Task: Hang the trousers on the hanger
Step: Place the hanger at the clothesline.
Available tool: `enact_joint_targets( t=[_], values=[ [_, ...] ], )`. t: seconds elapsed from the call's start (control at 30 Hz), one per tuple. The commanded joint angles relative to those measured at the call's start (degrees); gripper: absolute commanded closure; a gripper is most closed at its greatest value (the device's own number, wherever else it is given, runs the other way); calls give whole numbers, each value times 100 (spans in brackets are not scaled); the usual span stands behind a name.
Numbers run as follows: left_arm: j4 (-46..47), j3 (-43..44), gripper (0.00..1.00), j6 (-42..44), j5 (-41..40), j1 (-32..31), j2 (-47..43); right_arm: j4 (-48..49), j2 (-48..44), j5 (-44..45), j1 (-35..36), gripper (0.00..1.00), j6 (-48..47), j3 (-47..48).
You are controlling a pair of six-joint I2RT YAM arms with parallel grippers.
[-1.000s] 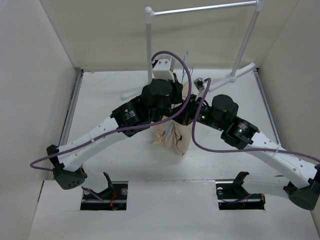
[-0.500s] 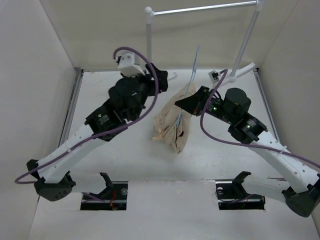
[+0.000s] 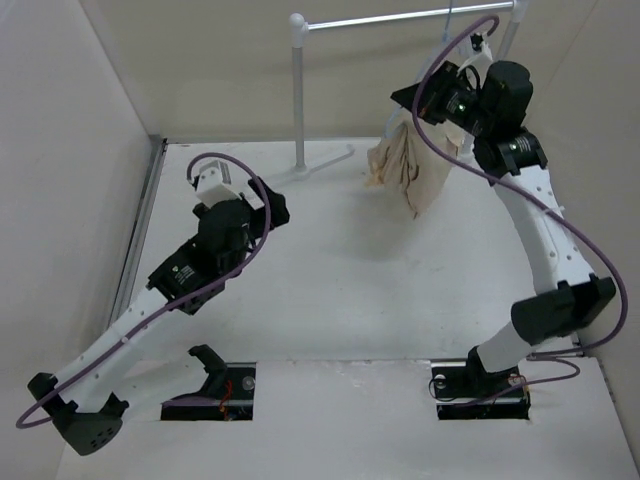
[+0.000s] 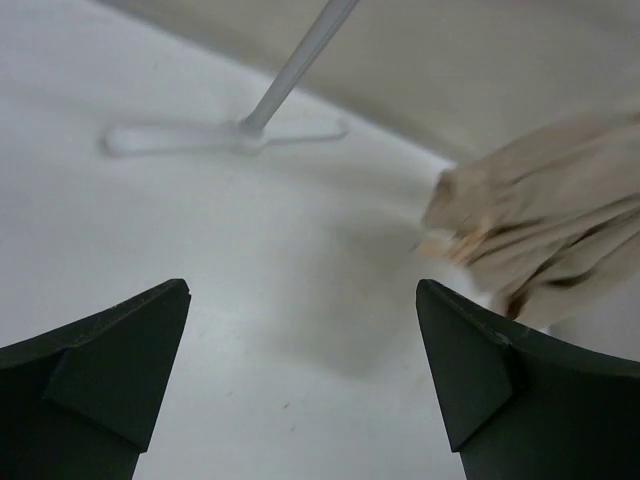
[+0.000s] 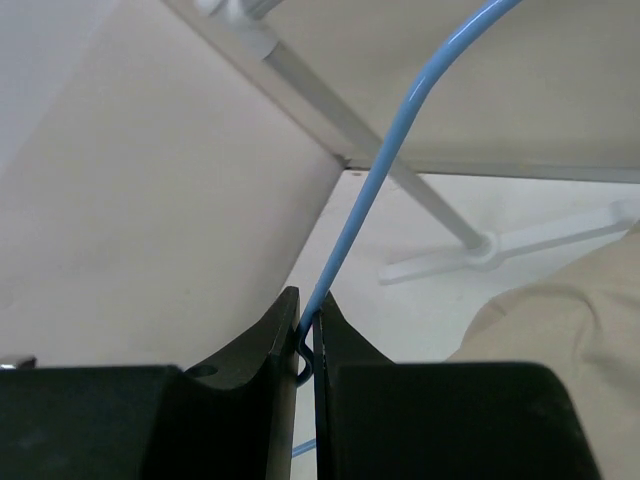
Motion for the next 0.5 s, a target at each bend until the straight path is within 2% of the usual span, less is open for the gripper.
enact_joint_targets(
  t=[0.0, 0.23, 0.37, 0.47],
  values=[
    [-573, -681, 0, -642, 344, 237, -309, -168, 561, -388, -267, 97, -455, 1118],
    [-600, -2009, 0, -1248, 1337, 817, -784, -643, 1784, -573, -716, 97, -543, 2473],
    [-574, -2247, 0, -1284, 1663, 1054, -732, -661, 2048, -582, -839, 97, -543, 2545],
    [-513, -2353, 0, -1310, 1944, 1169, -609, -600, 2049, -512, -839, 97, -543, 2151]
  ],
)
